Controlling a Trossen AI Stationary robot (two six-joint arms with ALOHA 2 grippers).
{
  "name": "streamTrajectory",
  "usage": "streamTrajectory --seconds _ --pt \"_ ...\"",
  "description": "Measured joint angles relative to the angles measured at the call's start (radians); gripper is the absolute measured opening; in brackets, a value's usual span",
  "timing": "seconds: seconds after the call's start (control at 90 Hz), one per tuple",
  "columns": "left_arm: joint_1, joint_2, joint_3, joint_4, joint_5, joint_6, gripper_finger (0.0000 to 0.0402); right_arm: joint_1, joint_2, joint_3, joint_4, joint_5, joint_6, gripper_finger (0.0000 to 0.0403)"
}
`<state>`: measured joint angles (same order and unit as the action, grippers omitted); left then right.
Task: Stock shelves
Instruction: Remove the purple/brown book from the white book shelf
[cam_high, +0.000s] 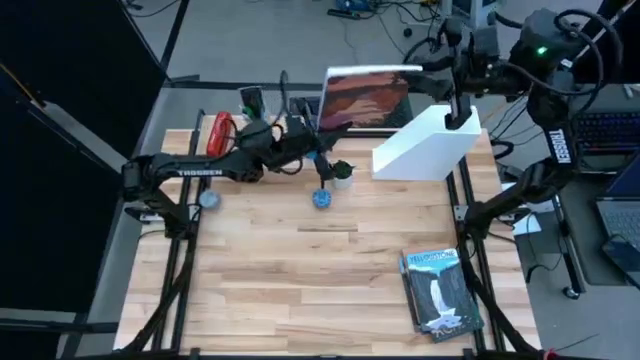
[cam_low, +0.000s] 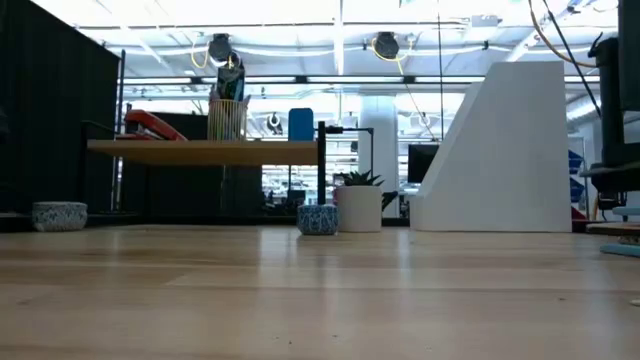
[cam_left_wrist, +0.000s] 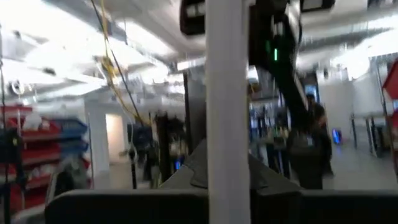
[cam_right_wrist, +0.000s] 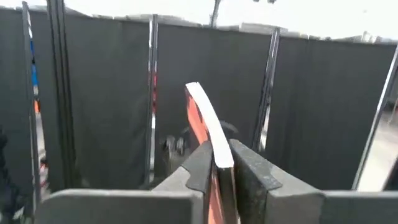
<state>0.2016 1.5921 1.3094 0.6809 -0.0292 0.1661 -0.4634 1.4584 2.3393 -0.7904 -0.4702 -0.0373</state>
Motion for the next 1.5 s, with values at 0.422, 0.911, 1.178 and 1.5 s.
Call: streamTrajectory --seconds 0.422,0.911,1.178,1.5 --pt "0.0 0.0 0.0 -0.5 -0.105 0.009 0.0002 -0.02 -0.034 -0.001 -0.382 0.331 -0.203 0.0176" --pt "-0.013 0.0 0.0 -0.927 -0.114 -0.123 0.0002 0.047 0.118 -0.001 -0.708 0.341 -0.292 0.021" --pt "-0.015 0.0 0.0 -0.979 -0.114 -0.165 0.0002 0.155 0.288 -0.002 -0.755 0.385 -0.318 0.021" --pt "-0.041 -0.005 0.0 -0.98 -0.113 -0.132 0.0002 0.193 0.374 -0.002 -0.781 0.476 -0.317 0.0187"
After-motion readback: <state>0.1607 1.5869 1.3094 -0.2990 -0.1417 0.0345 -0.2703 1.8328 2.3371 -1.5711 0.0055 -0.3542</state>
